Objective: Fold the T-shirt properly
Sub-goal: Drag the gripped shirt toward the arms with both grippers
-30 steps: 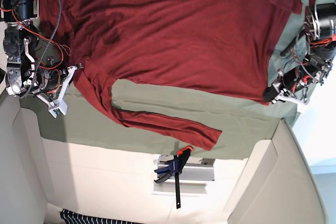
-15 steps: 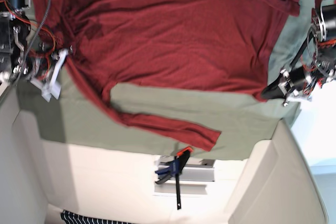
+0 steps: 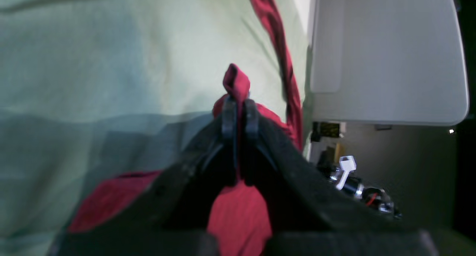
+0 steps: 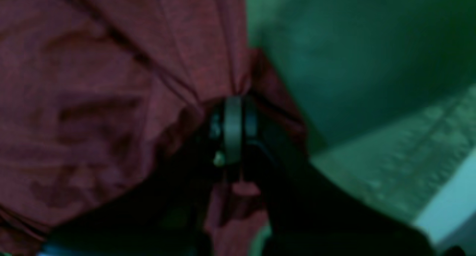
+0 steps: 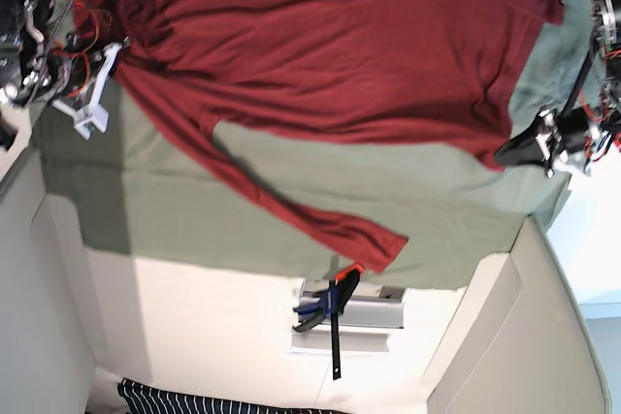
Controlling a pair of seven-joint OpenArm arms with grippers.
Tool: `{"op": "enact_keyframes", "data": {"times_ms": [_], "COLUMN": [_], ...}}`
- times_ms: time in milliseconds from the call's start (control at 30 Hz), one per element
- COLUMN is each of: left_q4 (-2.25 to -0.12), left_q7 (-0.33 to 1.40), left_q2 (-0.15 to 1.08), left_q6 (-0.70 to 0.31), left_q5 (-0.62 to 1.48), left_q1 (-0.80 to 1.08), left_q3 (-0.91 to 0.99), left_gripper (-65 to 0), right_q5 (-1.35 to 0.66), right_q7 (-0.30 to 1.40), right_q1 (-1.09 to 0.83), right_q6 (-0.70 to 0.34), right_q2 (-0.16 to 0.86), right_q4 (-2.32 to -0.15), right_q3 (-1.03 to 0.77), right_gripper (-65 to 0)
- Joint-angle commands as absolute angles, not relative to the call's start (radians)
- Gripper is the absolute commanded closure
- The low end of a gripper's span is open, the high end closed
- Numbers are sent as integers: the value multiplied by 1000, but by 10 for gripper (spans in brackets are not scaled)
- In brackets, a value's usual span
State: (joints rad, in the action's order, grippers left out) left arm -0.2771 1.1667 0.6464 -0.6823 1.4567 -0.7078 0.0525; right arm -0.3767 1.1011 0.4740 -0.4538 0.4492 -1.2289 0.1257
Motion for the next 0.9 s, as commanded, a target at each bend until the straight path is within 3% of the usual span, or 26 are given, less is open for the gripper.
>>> {"op": "enact_keyframes", "data": {"times_ms": [0,300,867], "left_q4": [-308,-374,-377], "left_q7": [1166,1168,1248], "left_q2": [671,688,688], "left_q6": [-698,-698,-698], "left_q5": [1484,1484,1484], "left_q1": [-727,-650,-647], "left_q3": [54,55,163], "left_gripper": [0,0,0], "right_q5": [-374,-395,-430], "right_q7": [1103,1102,1103], "right_q1": [500,497,417], "right_q6": [-460,-460,-460], "right_q2": [480,569,569], "right_q4": [-1247,-1248,-1274], "right_q3": [118,117,115], "right_gripper": [0,0,0]}}
